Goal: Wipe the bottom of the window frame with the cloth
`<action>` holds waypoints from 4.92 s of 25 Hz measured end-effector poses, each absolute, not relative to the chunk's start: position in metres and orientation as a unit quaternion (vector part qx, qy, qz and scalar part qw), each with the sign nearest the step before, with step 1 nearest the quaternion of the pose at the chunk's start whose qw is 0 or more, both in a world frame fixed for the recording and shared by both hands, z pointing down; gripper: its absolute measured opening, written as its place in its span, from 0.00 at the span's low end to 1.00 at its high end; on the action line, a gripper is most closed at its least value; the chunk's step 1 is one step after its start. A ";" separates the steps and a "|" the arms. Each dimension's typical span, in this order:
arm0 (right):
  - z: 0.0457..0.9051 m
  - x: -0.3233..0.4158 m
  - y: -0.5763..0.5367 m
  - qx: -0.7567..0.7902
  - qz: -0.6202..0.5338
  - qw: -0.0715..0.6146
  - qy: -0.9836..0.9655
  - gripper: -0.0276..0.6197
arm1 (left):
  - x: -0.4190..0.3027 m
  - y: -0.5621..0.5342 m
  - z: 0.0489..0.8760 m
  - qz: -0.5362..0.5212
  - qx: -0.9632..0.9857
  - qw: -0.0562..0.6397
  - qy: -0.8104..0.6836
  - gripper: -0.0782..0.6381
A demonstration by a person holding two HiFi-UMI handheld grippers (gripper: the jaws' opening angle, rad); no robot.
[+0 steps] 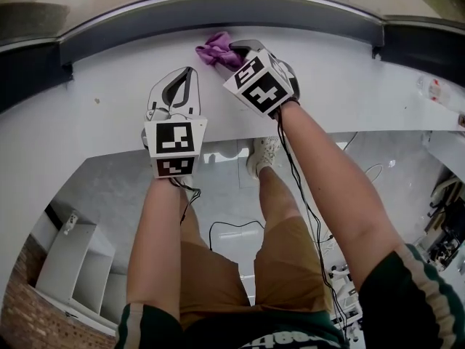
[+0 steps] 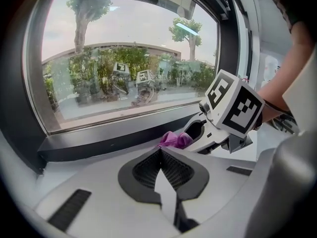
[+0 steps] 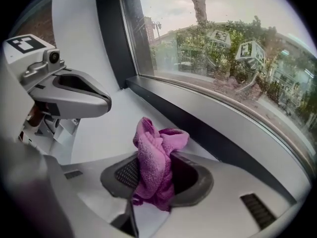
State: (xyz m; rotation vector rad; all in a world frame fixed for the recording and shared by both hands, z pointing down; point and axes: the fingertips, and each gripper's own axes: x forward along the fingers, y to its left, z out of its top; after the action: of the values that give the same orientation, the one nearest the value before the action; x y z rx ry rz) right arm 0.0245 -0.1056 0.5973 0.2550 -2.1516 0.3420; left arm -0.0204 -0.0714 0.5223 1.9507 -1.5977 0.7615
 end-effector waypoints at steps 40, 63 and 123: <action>0.600 0.284 -0.176 0.199 0.173 0.460 -0.848 0.29 | 0.240 -0.170 0.529 0.309 0.809 0.205 -0.455 0.12; 0.603 0.409 -0.202 0.278 0.193 0.461 -0.820 0.29 | 0.352 -0.187 0.521 0.301 0.837 0.197 -0.413 0.12; 0.606 0.391 -0.096 0.426 0.256 0.462 -0.734 0.29 | 0.278 -0.077 0.521 0.312 0.833 0.209 -0.407 0.12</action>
State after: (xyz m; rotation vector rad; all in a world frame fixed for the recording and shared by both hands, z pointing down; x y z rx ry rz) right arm 0.3910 -0.0958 0.6062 1.0486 -1.8057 0.6290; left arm 0.2777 -0.0766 0.5208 2.3165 -1.1310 0.8685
